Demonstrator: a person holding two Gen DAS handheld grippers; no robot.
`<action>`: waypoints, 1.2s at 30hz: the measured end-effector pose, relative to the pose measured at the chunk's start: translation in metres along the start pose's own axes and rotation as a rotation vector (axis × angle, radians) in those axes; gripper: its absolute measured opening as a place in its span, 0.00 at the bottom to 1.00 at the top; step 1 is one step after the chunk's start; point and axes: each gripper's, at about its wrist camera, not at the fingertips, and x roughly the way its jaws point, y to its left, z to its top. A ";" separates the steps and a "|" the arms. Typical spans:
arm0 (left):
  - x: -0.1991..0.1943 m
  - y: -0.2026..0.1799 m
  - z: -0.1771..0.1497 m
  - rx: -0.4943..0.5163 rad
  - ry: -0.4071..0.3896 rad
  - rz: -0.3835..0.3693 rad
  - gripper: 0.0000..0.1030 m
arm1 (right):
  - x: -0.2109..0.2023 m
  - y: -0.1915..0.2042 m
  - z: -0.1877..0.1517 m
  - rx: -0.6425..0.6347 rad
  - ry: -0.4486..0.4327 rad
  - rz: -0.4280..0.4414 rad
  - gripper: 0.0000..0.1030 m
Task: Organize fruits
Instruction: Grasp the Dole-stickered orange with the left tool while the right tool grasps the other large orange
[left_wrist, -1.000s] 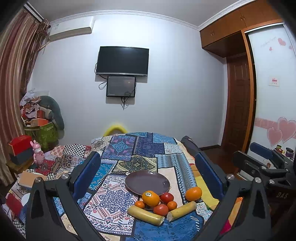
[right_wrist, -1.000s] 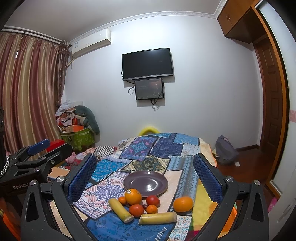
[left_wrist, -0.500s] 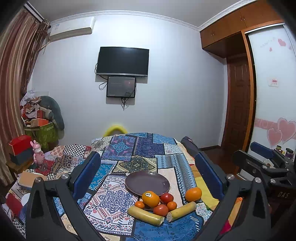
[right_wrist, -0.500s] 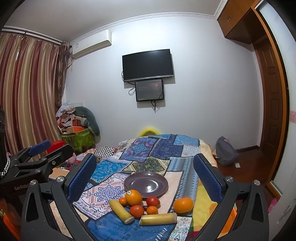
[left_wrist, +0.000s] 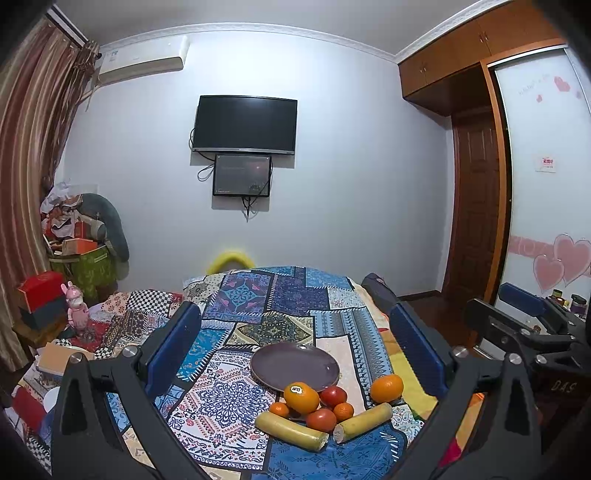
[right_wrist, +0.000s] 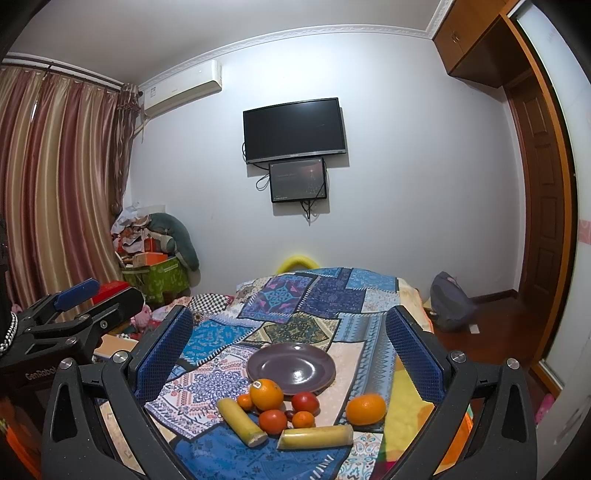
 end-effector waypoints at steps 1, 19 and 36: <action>0.000 0.000 0.000 0.000 0.000 0.000 1.00 | 0.000 0.000 0.000 -0.001 0.000 0.001 1.00; 0.040 0.000 -0.013 0.003 0.102 -0.009 0.85 | 0.032 -0.021 -0.019 0.024 0.098 -0.004 0.89; 0.166 0.010 -0.079 -0.031 0.500 -0.069 0.68 | 0.110 -0.092 -0.081 0.097 0.437 -0.055 0.58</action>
